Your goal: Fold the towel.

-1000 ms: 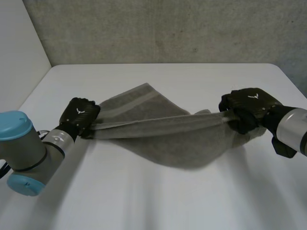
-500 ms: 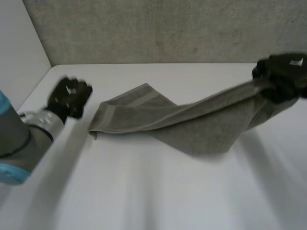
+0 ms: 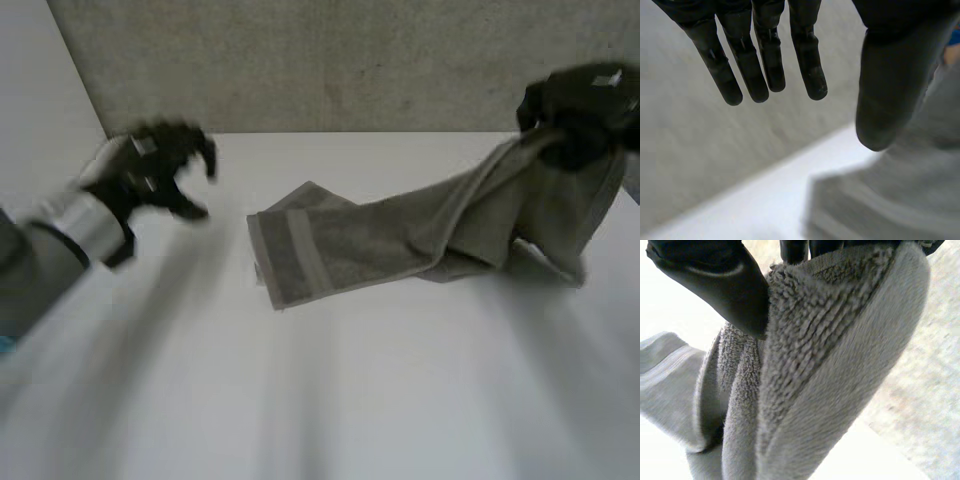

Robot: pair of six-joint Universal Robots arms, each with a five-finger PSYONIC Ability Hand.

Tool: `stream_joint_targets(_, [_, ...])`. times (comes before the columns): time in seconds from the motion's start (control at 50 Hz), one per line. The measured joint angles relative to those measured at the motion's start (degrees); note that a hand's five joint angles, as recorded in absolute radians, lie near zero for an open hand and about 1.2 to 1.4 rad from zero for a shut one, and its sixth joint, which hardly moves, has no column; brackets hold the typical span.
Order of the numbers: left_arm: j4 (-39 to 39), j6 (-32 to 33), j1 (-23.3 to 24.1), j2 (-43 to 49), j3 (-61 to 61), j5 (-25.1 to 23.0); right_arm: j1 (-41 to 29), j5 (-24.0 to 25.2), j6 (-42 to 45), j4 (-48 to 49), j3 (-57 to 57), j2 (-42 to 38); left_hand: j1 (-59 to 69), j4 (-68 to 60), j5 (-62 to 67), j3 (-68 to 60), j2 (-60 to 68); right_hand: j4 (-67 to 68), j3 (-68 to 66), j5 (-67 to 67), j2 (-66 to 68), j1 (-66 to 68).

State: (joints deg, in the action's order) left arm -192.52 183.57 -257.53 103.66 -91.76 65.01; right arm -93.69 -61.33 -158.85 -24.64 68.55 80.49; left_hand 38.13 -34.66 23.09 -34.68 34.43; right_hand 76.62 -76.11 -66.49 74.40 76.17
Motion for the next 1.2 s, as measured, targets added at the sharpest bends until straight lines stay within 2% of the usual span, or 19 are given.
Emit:
stream_joint_targets(0.18, [-4.8, 3.4, 6.4, 13.1, -3.5, -0.7, -0.1, -1.0, 2.1, 4.8, 9.7, 0.1, 0.0, 0.1, -0.7, 0.1, -0.4, 0.0, 0.0, 0.0, 0.0, 0.0])
stream_joint_targets(0.46, [-5.2, 7.0, 13.4, 22.4, 6.4, 6.7, 0.3, -1.0, 2.0, 9.4, 16.7, 0.1, -3.9, 4.3, -5.1, 4.1, -4.5, 0.0, 0.0, 0.0, 0.0, 0.0])
stream_joint_targets(0.66, [-3.7, 15.1, 14.5, 26.7, 9.9, 9.9, 0.4, -1.1, 2.0, 10.4, 17.6, -0.7, -5.9, 5.3, -6.1, 5.0, -5.4, 0.0, 0.0, 0.0, 0.0, 0.0])
stream_joint_targets(0.74, [-2.6, 17.0, 14.7, 27.4, 10.5, 10.3, 0.4, -1.1, 2.1, 10.4, 17.4, -0.8, -11.6, 8.0, -8.4, 7.8, -7.9, 0.0, 0.0, 0.0, 0.0, 0.0])
stream_joint_targets(1.2, [2.6, 16.8, 15.6, 31.2, 16.0, 10.9, 0.4, -1.2, 2.2, 11.1, 17.8, -2.2, -13.9, 9.5, -9.9, 9.1, -9.4, 0.0, 0.0, 0.0, 0.0, 0.0])
